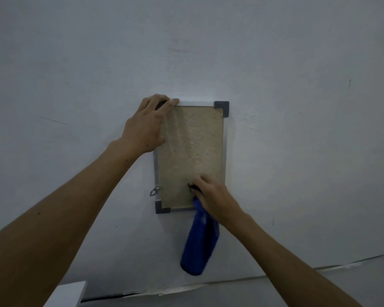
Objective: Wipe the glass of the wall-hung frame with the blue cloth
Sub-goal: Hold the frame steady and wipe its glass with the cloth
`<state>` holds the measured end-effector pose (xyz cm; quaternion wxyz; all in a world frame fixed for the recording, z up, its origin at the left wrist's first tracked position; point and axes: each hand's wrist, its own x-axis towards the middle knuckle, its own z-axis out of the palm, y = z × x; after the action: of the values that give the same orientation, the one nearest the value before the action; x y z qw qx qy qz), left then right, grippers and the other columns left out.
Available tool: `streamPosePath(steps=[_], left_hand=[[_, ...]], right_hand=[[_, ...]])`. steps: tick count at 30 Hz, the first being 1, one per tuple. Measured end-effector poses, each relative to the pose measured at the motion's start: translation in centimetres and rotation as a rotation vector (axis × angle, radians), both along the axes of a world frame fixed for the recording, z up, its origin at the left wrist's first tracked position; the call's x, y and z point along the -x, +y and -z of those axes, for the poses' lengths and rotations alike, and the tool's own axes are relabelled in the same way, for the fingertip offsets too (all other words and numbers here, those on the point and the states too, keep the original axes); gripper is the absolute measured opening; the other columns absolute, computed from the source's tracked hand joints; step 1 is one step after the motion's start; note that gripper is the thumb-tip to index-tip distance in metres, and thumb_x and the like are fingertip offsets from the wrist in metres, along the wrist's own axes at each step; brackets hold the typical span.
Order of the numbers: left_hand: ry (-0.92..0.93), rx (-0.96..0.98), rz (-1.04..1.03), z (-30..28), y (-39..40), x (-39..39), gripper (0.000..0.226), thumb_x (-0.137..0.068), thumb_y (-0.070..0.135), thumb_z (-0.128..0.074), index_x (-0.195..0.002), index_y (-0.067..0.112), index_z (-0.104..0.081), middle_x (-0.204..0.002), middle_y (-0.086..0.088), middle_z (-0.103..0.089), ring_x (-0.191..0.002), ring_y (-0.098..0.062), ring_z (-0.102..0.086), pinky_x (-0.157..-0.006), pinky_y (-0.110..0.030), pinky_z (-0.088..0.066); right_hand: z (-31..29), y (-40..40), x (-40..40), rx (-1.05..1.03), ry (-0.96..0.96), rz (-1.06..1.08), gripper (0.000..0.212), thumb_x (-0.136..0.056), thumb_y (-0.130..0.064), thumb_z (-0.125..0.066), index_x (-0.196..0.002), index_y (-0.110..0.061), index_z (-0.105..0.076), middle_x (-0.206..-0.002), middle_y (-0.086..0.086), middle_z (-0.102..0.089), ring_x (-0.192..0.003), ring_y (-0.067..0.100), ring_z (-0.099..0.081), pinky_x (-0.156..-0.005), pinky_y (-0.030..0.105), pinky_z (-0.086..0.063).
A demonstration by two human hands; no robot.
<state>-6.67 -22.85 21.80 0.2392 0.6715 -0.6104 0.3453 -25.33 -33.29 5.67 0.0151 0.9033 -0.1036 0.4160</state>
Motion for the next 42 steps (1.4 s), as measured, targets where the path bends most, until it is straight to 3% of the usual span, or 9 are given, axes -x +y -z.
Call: streamPosePath(steps=[5, 13, 19, 26, 28, 33, 35, 37, 42], left_hand=[[-0.003, 0.002, -0.002, 0.0, 0.0, 0.0, 0.096, -0.073, 0.012, -0.081, -0.152, 0.027, -0.029, -0.148, 0.002, -0.031, -0.136, -0.022, -0.028, -0.077, -0.036, -0.052], [0.003, -0.005, -0.006, 0.0, 0.1, 0.1, 0.095, -0.074, 0.012, -0.08, -0.152, 0.026, -0.029, -0.149, 0.001, -0.03, -0.138, -0.022, -0.026, -0.08, -0.042, -0.055], [-0.007, 0.005, -0.001, 0.0, 0.0, 0.0, 0.094, -0.074, 0.013, -0.08, -0.152, 0.026, -0.029, -0.149, 0.001, -0.03, -0.138, -0.022, -0.027, -0.08, -0.037, -0.052], [-0.004, 0.0, -0.008, 0.0, 0.0, 0.0, 0.094, -0.075, 0.012, -0.079, -0.152, 0.026, -0.029, -0.149, 0.001, -0.03, -0.138, -0.022, -0.027, -0.083, -0.044, -0.057], [-0.005, -0.003, -0.011, 0.0, 0.0, 0.0, 0.094, -0.074, 0.012, -0.08, -0.152, 0.026, -0.029, -0.149, 0.001, -0.03, -0.138, -0.022, -0.027, -0.083, -0.044, -0.057], [-0.002, -0.009, -0.013, 0.0, -0.1, -0.2, 0.096, -0.074, 0.014, -0.081, -0.153, 0.027, -0.028, -0.15, 0.001, -0.029, -0.139, -0.021, -0.026, -0.085, -0.047, -0.057], [-0.005, -0.009, -0.01, 0.0, 0.0, -0.2, 0.097, -0.073, 0.014, -0.082, -0.153, 0.027, -0.028, -0.15, 0.001, -0.03, -0.139, -0.021, -0.026, -0.085, -0.048, -0.057], [-0.006, -0.009, -0.015, 0.0, 0.0, -0.2, 0.097, -0.073, 0.014, -0.081, -0.153, 0.027, -0.028, -0.15, 0.001, -0.03, -0.139, -0.021, -0.025, -0.084, -0.047, -0.057], [-0.003, -0.009, -0.019, -0.1, 0.2, 0.0, 0.095, -0.074, 0.013, -0.08, -0.153, 0.027, -0.028, -0.149, 0.002, -0.029, -0.14, -0.021, -0.025, -0.083, -0.047, -0.058]], right_hand=[[-4.4, -0.5, -1.9, -0.009, -0.243, 0.019, 0.008, -0.096, -0.007, -0.062, -0.104, -0.006, -0.06, -0.101, 0.008, -0.059, -0.082, 0.016, -0.057, -0.074, 0.023, -0.051], [2.3, 0.5, -1.1, 0.111, 0.209, -0.002, 0.014, -0.091, -0.002, -0.065, -0.103, -0.009, -0.06, -0.102, 0.009, -0.063, -0.08, 0.018, -0.054, -0.069, 0.031, -0.05], [-3.2, 0.5, -2.7, 0.059, -0.191, 0.138, 0.013, -0.092, -0.002, -0.061, -0.104, -0.007, -0.059, -0.098, 0.008, -0.057, -0.077, 0.019, -0.054, -0.068, 0.032, -0.053], [2.0, 1.8, -2.5, 0.122, 0.275, 0.09, 0.022, -0.097, -0.01, -0.058, -0.119, -0.007, -0.059, -0.118, 0.011, -0.055, -0.098, 0.026, -0.059, -0.085, 0.039, -0.056], [0.9, 1.5, -2.4, 0.1, 0.165, 0.13, 0.019, -0.097, -0.009, -0.057, -0.116, -0.01, -0.056, -0.113, 0.01, -0.056, -0.091, 0.024, -0.059, -0.08, 0.038, -0.057], [-4.9, -0.1, -2.1, -0.087, -0.466, 0.371, 0.004, -0.101, -0.003, -0.053, -0.101, -0.006, -0.056, -0.095, 0.012, -0.057, -0.068, 0.02, -0.056, -0.061, 0.037, -0.057], [-5.7, -0.2, -2.6, -0.1, -0.531, 0.372, 0.003, -0.101, -0.004, -0.053, -0.1, -0.005, -0.056, -0.095, 0.012, -0.057, -0.068, 0.02, -0.056, -0.061, 0.036, -0.057], [-4.2, 0.3, -2.9, -0.036, -0.413, 0.324, 0.006, -0.099, -0.003, -0.055, -0.104, -0.006, -0.057, -0.095, 0.01, -0.057, -0.069, 0.018, -0.055, -0.062, 0.034, -0.055], [1.0, 0.9, -1.6, 0.128, 0.2, 0.115, 0.018, -0.094, -0.009, -0.061, -0.11, -0.011, -0.054, -0.111, 0.008, -0.056, -0.089, 0.021, -0.056, -0.075, 0.031, -0.053]])
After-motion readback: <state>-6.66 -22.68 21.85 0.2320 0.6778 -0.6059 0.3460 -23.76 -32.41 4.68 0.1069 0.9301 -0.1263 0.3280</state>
